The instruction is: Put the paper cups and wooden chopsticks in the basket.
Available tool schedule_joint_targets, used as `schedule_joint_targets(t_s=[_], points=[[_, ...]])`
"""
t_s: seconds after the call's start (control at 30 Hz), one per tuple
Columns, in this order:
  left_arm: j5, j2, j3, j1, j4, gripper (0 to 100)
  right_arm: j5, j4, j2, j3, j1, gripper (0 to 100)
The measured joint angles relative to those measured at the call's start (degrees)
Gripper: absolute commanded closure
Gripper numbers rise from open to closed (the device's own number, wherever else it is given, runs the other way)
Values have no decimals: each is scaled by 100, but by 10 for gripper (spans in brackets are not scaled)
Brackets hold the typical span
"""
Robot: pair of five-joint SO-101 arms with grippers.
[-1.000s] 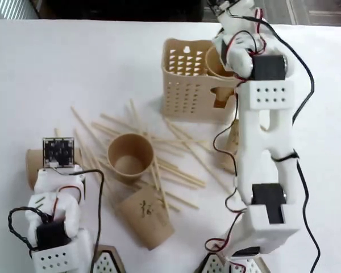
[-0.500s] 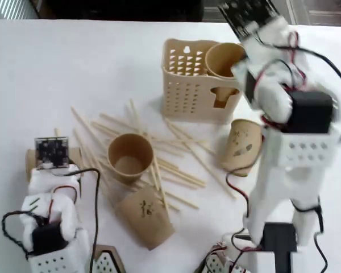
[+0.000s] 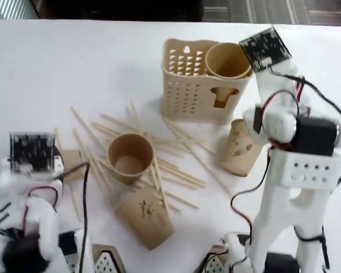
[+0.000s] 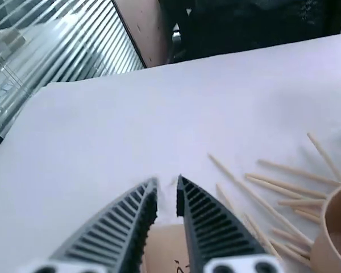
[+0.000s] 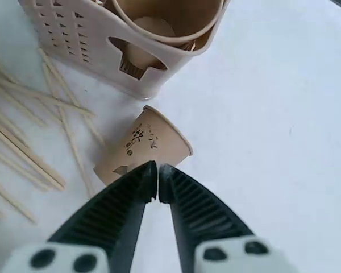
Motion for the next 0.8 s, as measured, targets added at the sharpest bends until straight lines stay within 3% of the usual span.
schedule_joint_targets(t_s=[0.23, 0.37, 0.57, 0.8], points=[[9, 2620, -2629, 273, 2013, 762, -475, -870, -1125, 1714, 62, 974], [185, 3675, -3420, 738, 2787, 744, -651, -1688, -1670, 3015, 70, 974], [440, 4404, -3578, 1354, 2778, 743, -1090, -3112, -2119, 4703, 791, 974], [791, 5196, -2980, 1960, 2084, 745, -1371, -4369, -2136, 5864, 1530, 974]])
